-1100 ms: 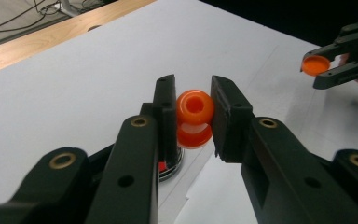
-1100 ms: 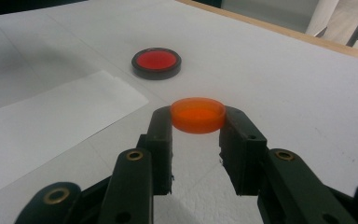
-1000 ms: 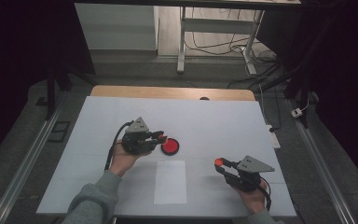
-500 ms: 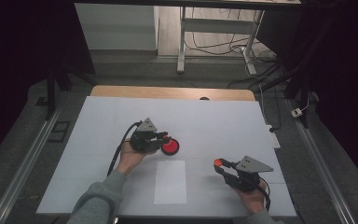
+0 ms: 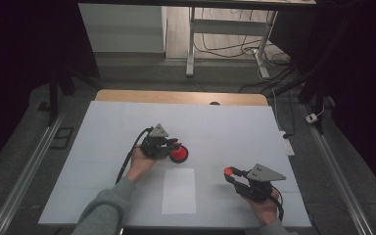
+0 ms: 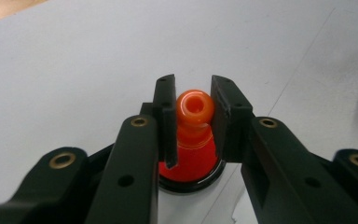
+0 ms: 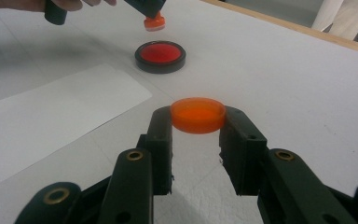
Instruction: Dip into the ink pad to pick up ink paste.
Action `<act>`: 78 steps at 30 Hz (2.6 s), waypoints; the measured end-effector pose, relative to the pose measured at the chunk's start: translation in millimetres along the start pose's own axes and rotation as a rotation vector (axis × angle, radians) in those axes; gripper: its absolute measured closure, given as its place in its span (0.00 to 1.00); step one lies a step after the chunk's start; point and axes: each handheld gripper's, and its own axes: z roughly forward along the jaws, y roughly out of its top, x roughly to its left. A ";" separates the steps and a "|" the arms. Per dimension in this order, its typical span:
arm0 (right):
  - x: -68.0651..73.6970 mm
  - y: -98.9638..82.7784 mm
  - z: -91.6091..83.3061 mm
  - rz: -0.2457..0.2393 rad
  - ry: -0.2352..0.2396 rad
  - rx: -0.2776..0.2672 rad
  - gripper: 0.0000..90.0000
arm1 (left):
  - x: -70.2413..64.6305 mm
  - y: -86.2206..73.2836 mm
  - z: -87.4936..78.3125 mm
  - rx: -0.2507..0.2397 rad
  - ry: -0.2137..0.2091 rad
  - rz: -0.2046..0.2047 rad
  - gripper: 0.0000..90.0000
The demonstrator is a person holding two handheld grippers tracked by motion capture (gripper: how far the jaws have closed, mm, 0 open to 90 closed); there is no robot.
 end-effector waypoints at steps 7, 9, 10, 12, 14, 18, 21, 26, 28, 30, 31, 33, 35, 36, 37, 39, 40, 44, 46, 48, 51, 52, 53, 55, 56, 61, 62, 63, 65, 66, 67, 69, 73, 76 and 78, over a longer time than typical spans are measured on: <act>-0.1 0.3 -0.4 -0.001 -0.006 -0.002 0.72 | -2.8 -0.8 7.5 0.006 0.006 0.007 0.81; -0.1 -0.2 -0.2 0.001 -0.007 -0.004 0.72 | -2.1 -1.9 8.4 0.015 0.011 0.010 0.81; 0.0 -0.2 -0.3 0.001 -0.006 -0.004 0.72 | -1.7 -2.7 8.8 0.017 0.011 0.007 0.81; 0.5 0.0 -0.5 0.003 -0.005 -0.004 0.72 | -0.9 -4.4 10.3 0.020 0.013 0.001 0.81; 0.7 0.0 -0.2 0.001 -0.004 -0.004 0.72 | -1.7 -6.0 12.6 0.027 0.013 0.007 0.81; 1.1 -0.3 0.4 0.000 -0.001 -0.001 0.72 | -3.7 -7.2 15.4 0.035 0.014 0.018 0.81; 0.6 -0.2 0.0 -0.001 -0.005 0.000 0.72 | -3.8 -7.7 15.5 0.034 0.016 0.019 0.81; 1.0 -0.6 0.2 -0.001 0.000 0.001 0.72 | -3.6 -9.0 16.7 0.035 0.022 0.021 0.81; 1.3 -0.5 0.4 -0.001 0.002 0.002 0.72 | -3.4 -9.5 17.1 0.033 0.025 0.020 0.81; 1.4 -0.6 0.5 0.000 0.003 0.003 0.72 | -3.5 -10.2 17.4 0.028 0.031 0.028 0.81; 1.5 -0.6 0.4 -0.001 -0.001 0.006 0.72 | -3.7 -10.5 17.7 0.026 0.036 0.033 0.81; 1.5 -0.6 0.4 -0.001 -0.001 0.006 0.72 | -3.6 -11.3 18.6 0.026 0.038 0.038 0.81; 1.4 -0.8 0.8 0.000 0.004 0.005 0.72 | -3.9 -12.1 19.9 0.028 0.041 0.043 0.81; 1.4 -0.8 1.1 -0.002 0.004 0.002 0.72 | -3.9 -12.5 20.4 0.030 0.040 0.046 0.81; 1.4 -0.8 1.1 -0.002 0.004 0.002 0.72 | -4.0 -12.8 20.7 0.028 0.040 0.050 0.81; 1.2 -0.7 0.8 -0.001 0.003 0.005 0.72 | -3.8 -13.3 21.5 0.033 0.039 0.056 0.81; 1.2 -0.7 0.7 0.000 0.003 0.004 0.72 | -3.7 -14.1 22.3 0.038 0.039 0.057 0.81; 1.2 -0.6 0.1 -0.001 0.002 0.003 0.72 | -3.4 -14.8 22.3 0.038 0.038 0.067 0.81; 1.0 -0.4 0.0 -0.005 0.001 0.001 0.72 | -4.9 -15.0 23.4 0.041 0.047 0.083 0.81; 1.0 -0.4 -0.1 -0.003 0.000 0.001 0.72 | -6.0 -15.3 24.0 0.039 0.053 0.091 0.81; 1.3 -0.4 0.0 -0.008 0.001 0.002 0.72 | -6.4 -15.2 24.2 0.042 0.055 0.095 0.81; 1.4 -0.4 0.0 -0.008 0.001 0.003 0.72 | -6.6 -15.1 24.3 0.044 0.057 0.096 0.81; 1.6 -0.3 0.0 -0.005 0.001 0.003 0.72 | -6.8 -15.0 24.5 0.044 0.059 0.096 0.81; 2.1 -0.1 0.1 -0.004 0.001 0.004 0.72 | -7.2 -15.1 24.8 0.044 0.062 0.103 0.81; 2.6 -0.1 0.1 -0.006 -0.005 0.006 0.72 | -7.2 -15.2 24.8 0.045 0.062 0.101 0.81; 3.0 0.1 0.5 -0.009 0.002 0.004 0.72 | -7.8 -15.3 24.9 0.046 0.065 0.100 0.81; 3.1 -0.1 0.8 -0.007 0.004 0.000 0.72 | -7.8 -15.2 24.8 0.047 0.065 0.101 0.81; 3.1 0.0 0.6 -0.010 0.003 0.004 0.72 | -7.6 -15.4 24.9 0.046 0.064 0.102 0.81; 3.4 0.2 0.6 -0.010 0.004 0.003 0.72 | -6.7 -15.9 24.8 0.042 0.059 0.097 0.81; 3.6 0.3 0.6 -0.010 0.004 0.003 0.72 | -6.1 -16.2 24.6 0.041 0.055 0.093 0.81; 3.6 0.4 0.5 -0.011 0.004 0.003 0.72 | -5.6 -16.3 24.7 0.039 0.053 0.088 0.81; 3.7 0.4 0.4 -0.010 0.003 0.002 0.72 | -4.2 -17.1 24.5 0.034 0.045 0.074 0.81; 4.1 0.4 0.5 -0.009 0.002 0.001 0.72 | -4.1 -17.8 24.5 0.030 0.044 0.068 0.81; 4.2 0.3 0.9 -0.008 0.001 0.002 0.72 | -5.6 -17.4 24.5 0.034 0.052 0.075 0.81; 4.2 0.2 1.1 -0.008 0.002 0.004 0.72 | -5.6 -17.3 24.6 0.035 0.053 0.075 0.81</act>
